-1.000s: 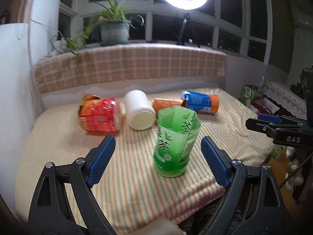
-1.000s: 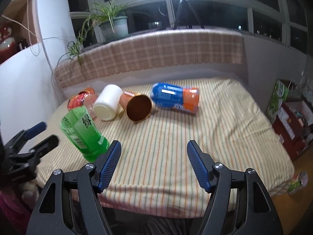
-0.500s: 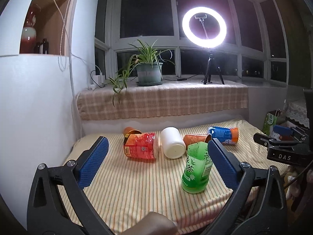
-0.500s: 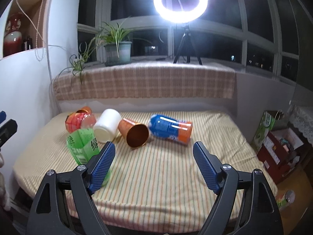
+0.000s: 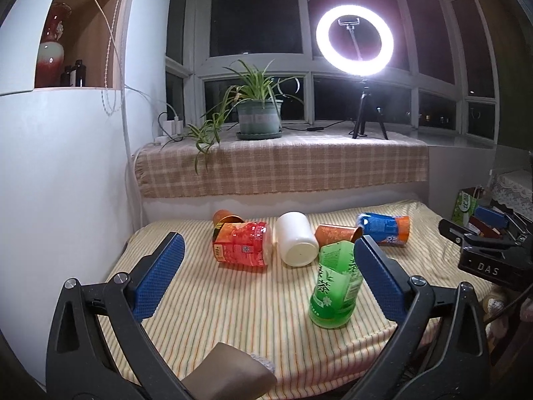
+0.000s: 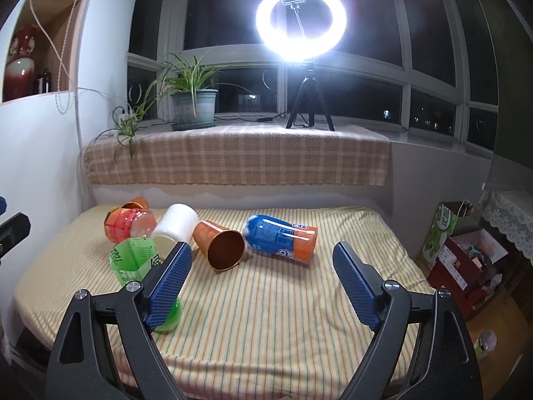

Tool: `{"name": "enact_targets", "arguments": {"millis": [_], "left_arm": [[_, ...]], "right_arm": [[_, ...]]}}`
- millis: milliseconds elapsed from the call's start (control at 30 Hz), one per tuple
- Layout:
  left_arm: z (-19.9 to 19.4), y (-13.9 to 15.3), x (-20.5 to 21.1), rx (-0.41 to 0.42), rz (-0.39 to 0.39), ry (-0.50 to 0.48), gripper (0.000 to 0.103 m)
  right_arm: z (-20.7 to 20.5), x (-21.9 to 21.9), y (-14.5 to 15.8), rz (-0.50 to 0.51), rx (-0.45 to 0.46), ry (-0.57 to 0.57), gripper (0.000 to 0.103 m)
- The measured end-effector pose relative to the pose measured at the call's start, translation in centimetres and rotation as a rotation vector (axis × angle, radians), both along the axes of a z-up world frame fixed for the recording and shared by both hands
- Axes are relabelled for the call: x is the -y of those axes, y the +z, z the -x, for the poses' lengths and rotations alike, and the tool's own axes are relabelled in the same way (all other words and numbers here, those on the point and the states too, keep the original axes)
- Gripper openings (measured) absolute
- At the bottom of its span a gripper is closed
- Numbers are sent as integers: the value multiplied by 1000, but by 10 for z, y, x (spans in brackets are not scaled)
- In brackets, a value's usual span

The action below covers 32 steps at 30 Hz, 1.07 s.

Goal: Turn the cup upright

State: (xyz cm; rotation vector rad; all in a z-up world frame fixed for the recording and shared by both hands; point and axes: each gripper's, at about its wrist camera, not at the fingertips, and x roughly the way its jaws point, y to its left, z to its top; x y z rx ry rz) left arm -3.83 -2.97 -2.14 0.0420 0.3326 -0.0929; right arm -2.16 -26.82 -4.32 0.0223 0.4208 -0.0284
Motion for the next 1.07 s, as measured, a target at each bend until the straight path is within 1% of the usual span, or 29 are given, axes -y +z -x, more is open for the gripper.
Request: {"name": "enact_targets", "arguments": {"millis": [200,400,933,1067], "left_arm": [[-6,2,-6,-6,21,22,103],[-6,4,-5,3,16,28,103],[-8,4,-8,-3,25,32,103],[-10,2,-7,14,6,41,103]], "right_arm": [[-2,2,-1,-4,-5,-4,87],[-3,3,-2,-14,-10,-5,87],[-3,4,-6,-21,-29,-5,87],[-3,4,-8,-18,-34,-2,87]]}}
